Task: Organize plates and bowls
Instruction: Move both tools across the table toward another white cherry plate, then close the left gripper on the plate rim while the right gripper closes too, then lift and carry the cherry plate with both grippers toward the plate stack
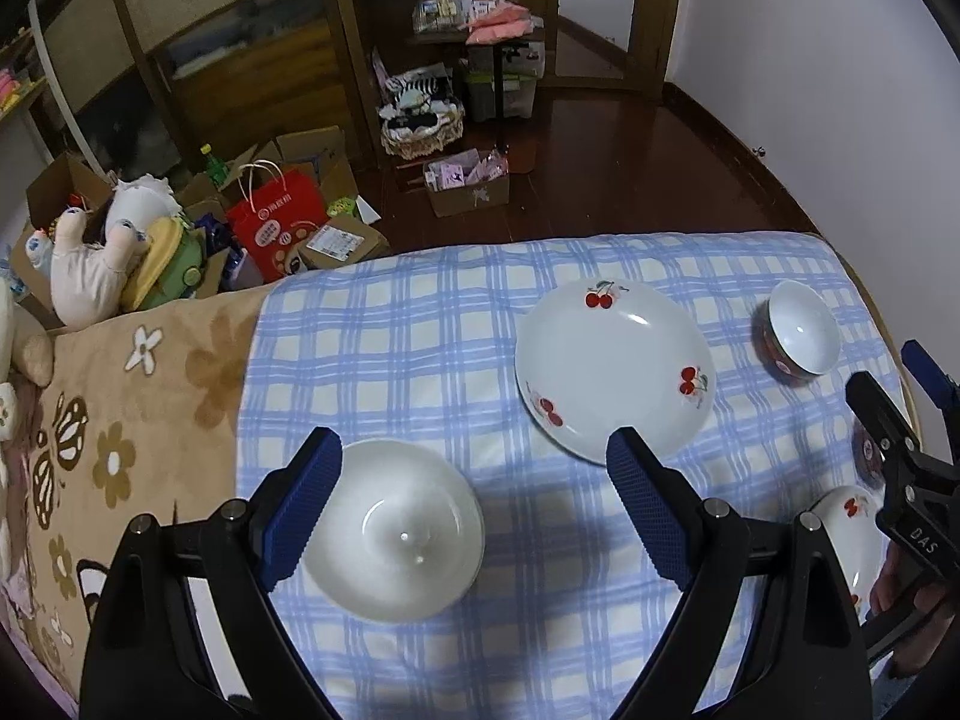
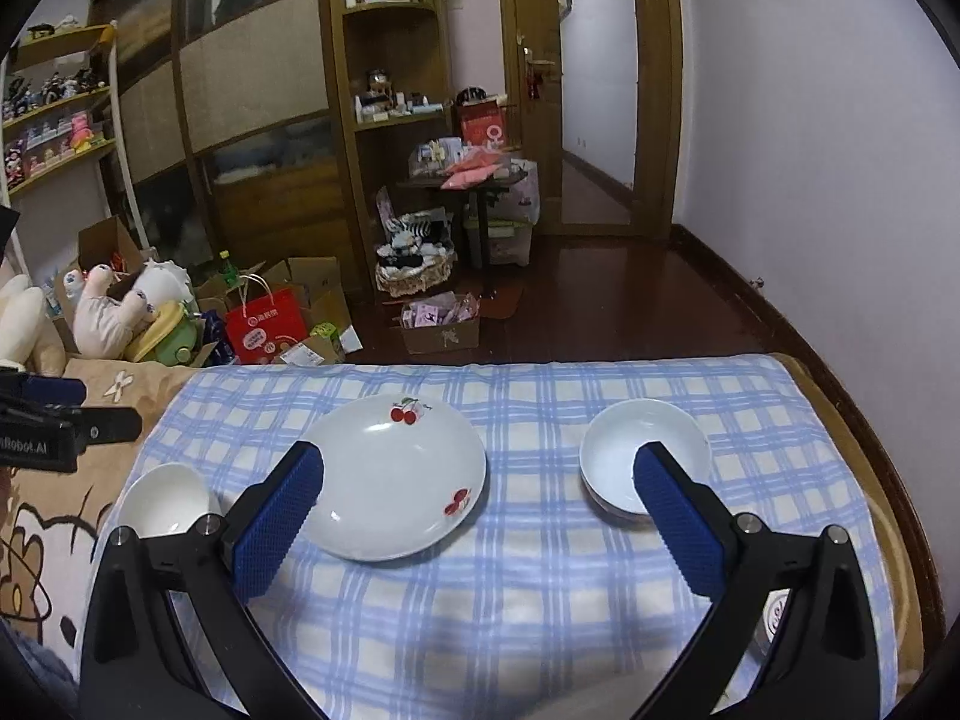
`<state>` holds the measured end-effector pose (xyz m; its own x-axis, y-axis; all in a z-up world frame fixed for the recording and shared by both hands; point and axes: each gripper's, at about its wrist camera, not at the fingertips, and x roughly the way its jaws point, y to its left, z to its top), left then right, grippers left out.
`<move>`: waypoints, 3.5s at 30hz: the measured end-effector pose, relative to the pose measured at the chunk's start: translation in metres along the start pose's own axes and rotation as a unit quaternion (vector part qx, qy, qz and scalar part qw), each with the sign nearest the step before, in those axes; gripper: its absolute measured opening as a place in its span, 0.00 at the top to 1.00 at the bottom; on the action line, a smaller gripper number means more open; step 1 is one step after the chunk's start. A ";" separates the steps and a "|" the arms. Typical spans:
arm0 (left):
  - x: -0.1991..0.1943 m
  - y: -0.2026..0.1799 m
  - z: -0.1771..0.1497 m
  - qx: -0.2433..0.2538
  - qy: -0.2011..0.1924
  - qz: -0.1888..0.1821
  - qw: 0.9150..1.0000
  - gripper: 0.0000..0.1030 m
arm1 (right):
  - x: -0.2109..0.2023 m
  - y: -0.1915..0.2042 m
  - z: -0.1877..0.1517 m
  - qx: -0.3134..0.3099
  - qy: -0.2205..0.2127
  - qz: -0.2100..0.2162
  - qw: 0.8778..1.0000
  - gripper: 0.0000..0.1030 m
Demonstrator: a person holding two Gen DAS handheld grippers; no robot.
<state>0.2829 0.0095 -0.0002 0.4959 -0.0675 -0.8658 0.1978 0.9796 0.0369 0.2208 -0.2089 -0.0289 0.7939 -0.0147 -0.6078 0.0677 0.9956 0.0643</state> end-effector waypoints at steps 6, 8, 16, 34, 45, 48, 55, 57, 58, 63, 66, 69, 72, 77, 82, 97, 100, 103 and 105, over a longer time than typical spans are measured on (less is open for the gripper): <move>0.036 0.000 0.013 -0.002 0.028 0.001 1.000 0.14 | 0.043 0.004 0.004 -0.006 0.034 0.011 0.999 0.00; 0.051 -0.001 0.017 -0.003 0.037 0.000 0.999 0.14 | 0.057 0.005 0.003 -0.007 0.055 0.015 0.998 0.00; 0.095 -0.008 0.025 0.007 0.048 0.007 0.999 0.14 | 0.108 -0.001 -0.012 0.010 0.118 0.019 0.993 0.00; 0.186 0.000 0.024 -0.020 0.117 -0.004 0.993 0.15 | 0.181 -0.024 -0.034 0.068 0.217 0.051 0.972 0.08; 0.210 -0.005 0.024 -0.065 0.142 -0.094 0.983 0.82 | 0.198 -0.029 -0.040 0.071 0.242 0.073 0.965 0.87; 0.215 -0.010 0.029 -0.061 0.153 -0.098 0.981 0.86 | 0.203 -0.032 -0.040 0.085 0.247 0.075 0.962 0.87; 0.204 -0.017 0.029 -0.026 0.154 -0.075 0.985 0.88 | 0.196 -0.032 -0.039 0.096 0.247 0.081 0.961 0.88; 0.200 -0.016 0.028 -0.028 0.155 -0.067 0.985 0.88 | 0.192 -0.031 -0.038 0.094 0.245 0.087 0.961 0.89; 0.197 -0.016 0.028 -0.029 0.154 -0.063 0.986 0.88 | 0.189 -0.030 -0.038 0.090 0.242 0.088 0.962 0.89; 0.181 -0.013 0.023 -0.030 0.148 -0.054 0.987 0.89 | 0.175 -0.022 -0.033 0.083 0.226 0.091 0.966 0.90; 0.170 -0.008 0.022 -0.036 0.143 -0.059 0.987 0.90 | 0.167 -0.019 -0.032 0.084 0.224 0.098 0.966 0.90; 0.162 0.004 0.022 -0.060 0.140 -0.063 0.986 0.90 | 0.159 -0.012 -0.031 0.075 0.223 0.109 0.966 0.90; 0.152 0.011 0.019 -0.063 0.137 -0.066 0.986 0.90 | 0.148 -0.007 -0.030 0.068 0.213 0.120 0.967 0.91; 0.127 0.012 0.012 -0.060 0.124 -0.058 0.989 0.90 | 0.128 0.001 -0.027 0.058 0.198 0.118 0.971 0.91; 0.106 0.009 0.005 -0.047 0.115 -0.053 0.991 0.90 | 0.099 0.004 -0.021 0.061 0.178 0.109 0.976 0.91; 0.033 0.001 -0.011 -0.040 0.070 -0.090 0.993 0.90 | 0.029 -0.004 -0.019 0.071 0.141 0.107 0.982 0.91; 0.026 0.002 -0.016 -0.042 0.070 -0.092 0.992 0.90 | 0.019 -0.005 -0.020 0.073 0.138 0.108 0.982 0.91; 0.017 0.000 -0.021 -0.030 0.070 -0.086 0.993 0.90 | 0.006 -0.004 -0.020 0.072 0.136 0.114 0.981 0.91; 0.012 -0.001 -0.025 -0.030 0.070 -0.090 0.993 0.90 | -0.002 -0.005 -0.021 0.072 0.133 0.114 0.982 0.92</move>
<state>0.2670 0.0128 -0.0229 0.3336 -0.2186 -0.9170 0.2201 0.9639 -0.1497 0.2063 -0.2117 -0.0447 0.6143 0.2513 -0.7480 0.0059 0.9465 0.3228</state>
